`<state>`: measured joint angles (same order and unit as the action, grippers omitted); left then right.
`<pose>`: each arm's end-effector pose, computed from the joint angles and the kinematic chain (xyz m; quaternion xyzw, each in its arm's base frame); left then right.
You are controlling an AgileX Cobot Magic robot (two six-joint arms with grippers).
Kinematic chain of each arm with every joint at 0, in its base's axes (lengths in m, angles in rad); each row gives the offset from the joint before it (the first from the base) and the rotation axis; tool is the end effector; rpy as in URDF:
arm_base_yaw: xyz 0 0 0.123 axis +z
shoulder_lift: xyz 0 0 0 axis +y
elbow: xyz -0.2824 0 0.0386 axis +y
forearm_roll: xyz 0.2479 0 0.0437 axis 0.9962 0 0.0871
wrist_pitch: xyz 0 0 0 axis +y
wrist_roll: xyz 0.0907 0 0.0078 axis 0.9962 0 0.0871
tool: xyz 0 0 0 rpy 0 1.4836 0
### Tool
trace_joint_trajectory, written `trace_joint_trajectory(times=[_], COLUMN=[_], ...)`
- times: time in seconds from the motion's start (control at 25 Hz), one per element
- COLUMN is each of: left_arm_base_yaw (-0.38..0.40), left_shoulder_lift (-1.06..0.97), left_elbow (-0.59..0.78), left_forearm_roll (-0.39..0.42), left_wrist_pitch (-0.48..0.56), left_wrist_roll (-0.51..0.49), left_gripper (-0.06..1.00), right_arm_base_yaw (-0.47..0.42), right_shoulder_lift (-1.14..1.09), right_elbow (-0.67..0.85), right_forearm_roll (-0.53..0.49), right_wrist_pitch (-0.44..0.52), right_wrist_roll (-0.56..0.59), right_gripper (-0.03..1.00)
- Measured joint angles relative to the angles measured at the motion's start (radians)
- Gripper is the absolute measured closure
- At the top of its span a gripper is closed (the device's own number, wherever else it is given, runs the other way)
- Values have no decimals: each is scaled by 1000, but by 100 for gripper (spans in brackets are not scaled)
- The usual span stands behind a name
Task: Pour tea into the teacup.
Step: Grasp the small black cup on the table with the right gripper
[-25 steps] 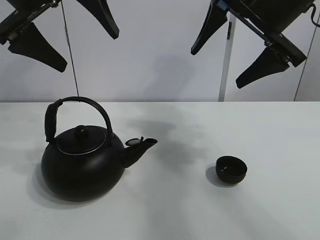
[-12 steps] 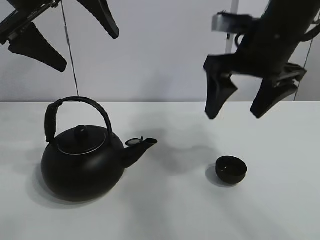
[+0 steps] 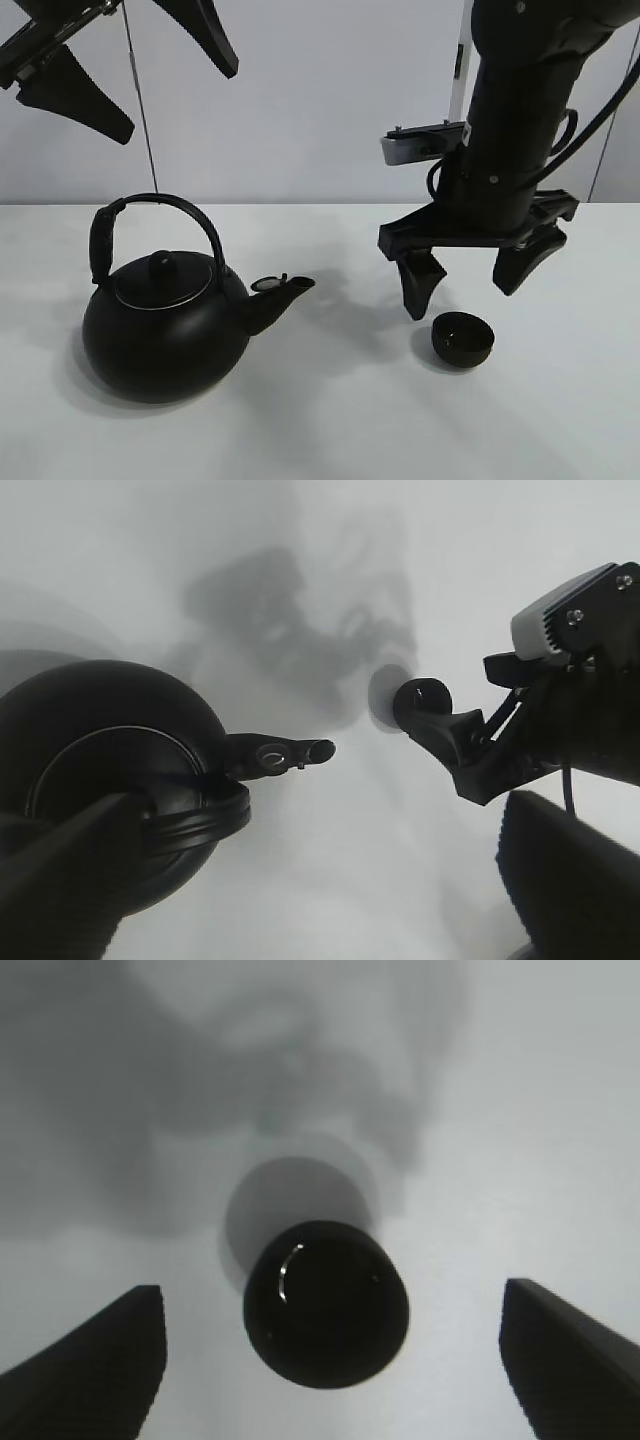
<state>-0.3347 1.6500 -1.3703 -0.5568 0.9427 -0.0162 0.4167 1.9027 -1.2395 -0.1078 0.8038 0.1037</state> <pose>0.3193 -0.1523 0.3034 0.0406 0.9443 -0.2844 0.1606 0.3395 0.1425 0.1701 -0.1880 0.9766 -0.0163 0.1029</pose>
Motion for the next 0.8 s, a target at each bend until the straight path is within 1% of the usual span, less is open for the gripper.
trace_joint_trajectory(times=[0.08,0.2,0.56,0.64,0.8], left_arm_base_yaw=[0,0,0,0,0], left_shoulder_lift=[0,0,0,0,0], left_elbow=[0,0,0,0,0], left_forearm_roll=[0,0,0,0,0], left_wrist_pitch=[0,0,0,0,0], left_wrist_roll=[0,0,0,0,0], left_gripper=[25,25,25,25,25], right_arm_base_yaw=[0,0,0,0,0], right_shoulder_lift=[11,23,85,85,86], right_elbow=[5,31,42,42,42], right_forearm_roll=[35,46,41,35,18], right_wrist_pitch=[-29,-78,-111,-122,-125], right_wrist_roll=[-4,-7,-6,-3,18], right_gripper=[35,35,36,39,51])
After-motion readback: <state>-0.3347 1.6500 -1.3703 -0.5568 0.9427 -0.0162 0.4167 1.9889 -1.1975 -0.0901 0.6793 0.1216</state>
